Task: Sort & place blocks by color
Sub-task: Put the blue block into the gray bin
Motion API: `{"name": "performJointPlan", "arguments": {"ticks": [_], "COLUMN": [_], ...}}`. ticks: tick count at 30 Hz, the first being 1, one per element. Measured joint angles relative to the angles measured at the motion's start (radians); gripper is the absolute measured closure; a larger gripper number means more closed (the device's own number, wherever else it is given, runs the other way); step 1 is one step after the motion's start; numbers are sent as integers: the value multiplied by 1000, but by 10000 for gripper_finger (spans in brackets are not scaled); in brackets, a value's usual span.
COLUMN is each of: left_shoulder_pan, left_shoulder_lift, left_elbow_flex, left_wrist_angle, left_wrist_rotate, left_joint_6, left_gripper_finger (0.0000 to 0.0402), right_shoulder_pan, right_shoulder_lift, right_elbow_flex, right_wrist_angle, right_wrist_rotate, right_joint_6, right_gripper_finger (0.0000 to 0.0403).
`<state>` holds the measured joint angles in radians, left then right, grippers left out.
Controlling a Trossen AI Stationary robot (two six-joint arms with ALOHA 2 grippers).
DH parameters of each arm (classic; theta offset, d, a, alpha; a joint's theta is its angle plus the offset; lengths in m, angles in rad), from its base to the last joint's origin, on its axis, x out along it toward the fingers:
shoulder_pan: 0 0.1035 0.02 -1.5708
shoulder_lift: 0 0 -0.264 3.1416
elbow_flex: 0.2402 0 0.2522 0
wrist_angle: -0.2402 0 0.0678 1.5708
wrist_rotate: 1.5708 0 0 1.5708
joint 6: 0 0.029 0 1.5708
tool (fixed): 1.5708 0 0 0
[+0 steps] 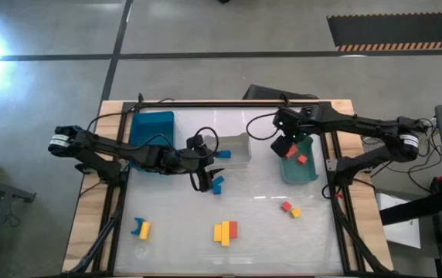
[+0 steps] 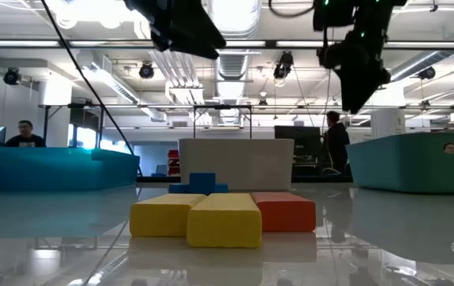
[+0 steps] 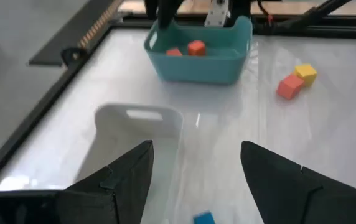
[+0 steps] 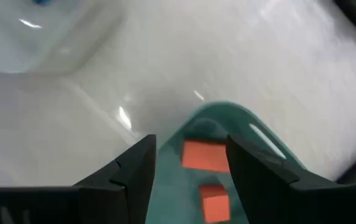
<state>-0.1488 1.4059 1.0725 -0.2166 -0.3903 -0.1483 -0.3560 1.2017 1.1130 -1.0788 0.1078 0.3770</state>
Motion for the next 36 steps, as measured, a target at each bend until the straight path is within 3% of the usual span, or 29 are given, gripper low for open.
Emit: {"name": "performJointPlan", "arguments": {"ticks": [7,18,25,36], "left_shoulder_pan": [-41,-109,-157,-316], "left_shoulder_lift": [2,3,3,7], "left_elbow_flex": [-46,-163,-185,-175], "left_wrist_angle": [-57,-97,-193,-571], "left_wrist_rotate": [9,67,164,499], "left_joint_6": [-119,-353,-671,-1367], "left_gripper_finger": [175,175,175,176], "right_shoulder_pan": [109,298,349,350], "right_shoulder_lift": [-152,-299,-288,-255], "right_elbow_flex": [-75,-231,-293,-301], "right_wrist_angle": [184,669,844,853], "right_wrist_rotate": [0,-2,-3,-2], "right_joint_6": [-18,-165,-284,-327], "right_gripper_finger": [225,225,225,225]}}
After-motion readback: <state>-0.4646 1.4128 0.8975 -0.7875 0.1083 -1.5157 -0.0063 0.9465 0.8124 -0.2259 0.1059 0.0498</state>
